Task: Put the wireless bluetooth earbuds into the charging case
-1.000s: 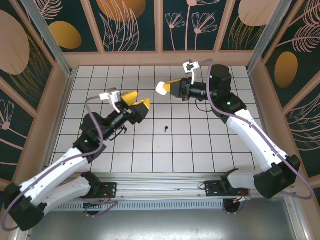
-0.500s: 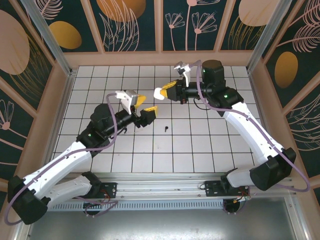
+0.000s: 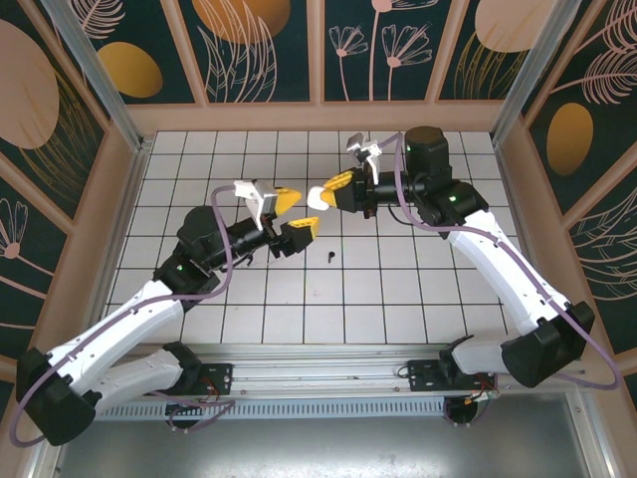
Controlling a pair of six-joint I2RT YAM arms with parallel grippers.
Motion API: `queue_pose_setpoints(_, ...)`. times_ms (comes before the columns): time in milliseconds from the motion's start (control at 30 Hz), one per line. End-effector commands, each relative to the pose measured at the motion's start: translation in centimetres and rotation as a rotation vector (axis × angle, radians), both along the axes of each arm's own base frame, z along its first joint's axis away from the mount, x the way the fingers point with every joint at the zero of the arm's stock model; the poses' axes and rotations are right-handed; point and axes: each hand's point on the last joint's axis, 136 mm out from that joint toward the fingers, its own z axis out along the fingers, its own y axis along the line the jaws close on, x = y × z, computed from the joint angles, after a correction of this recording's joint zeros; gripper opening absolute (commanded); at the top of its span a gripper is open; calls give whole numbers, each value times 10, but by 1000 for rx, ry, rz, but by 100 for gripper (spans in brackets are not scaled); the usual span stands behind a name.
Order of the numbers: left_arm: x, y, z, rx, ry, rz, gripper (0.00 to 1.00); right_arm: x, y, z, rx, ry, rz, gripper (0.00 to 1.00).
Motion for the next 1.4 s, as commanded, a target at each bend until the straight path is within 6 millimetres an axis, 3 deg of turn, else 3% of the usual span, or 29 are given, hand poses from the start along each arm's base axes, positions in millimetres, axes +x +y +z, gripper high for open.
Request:
queue_pose_setpoints(0, -10, -15, 5, 11, 9, -122, 69, -19, 1, 16, 39, -57, 85, 1)
queue_pose_setpoints(167, -5, -17, 3, -23, 40, -139, 68, -24, -2, 14, 18, -50, 94, 1)
queue_pose_setpoints(400, -5, -5, 6, -113, 66, -206, 55, -30, -7, 9, 15, -54, 81, 1)
queue_pose_setpoints(633, -6, -13, -9, -84, 102, -258, 47, -32, -6, 6, 19, -33, 89, 1)
queue_pose_setpoints(833, -9, -16, -5, -100, 100, -295, 39, -32, -6, 6, 16, -35, 90, 1)
queue_pose_setpoints(1367, -10, -15, 0, -110, 88, -300, 32, -31, -3, -2, 9, -2, 107, 1)
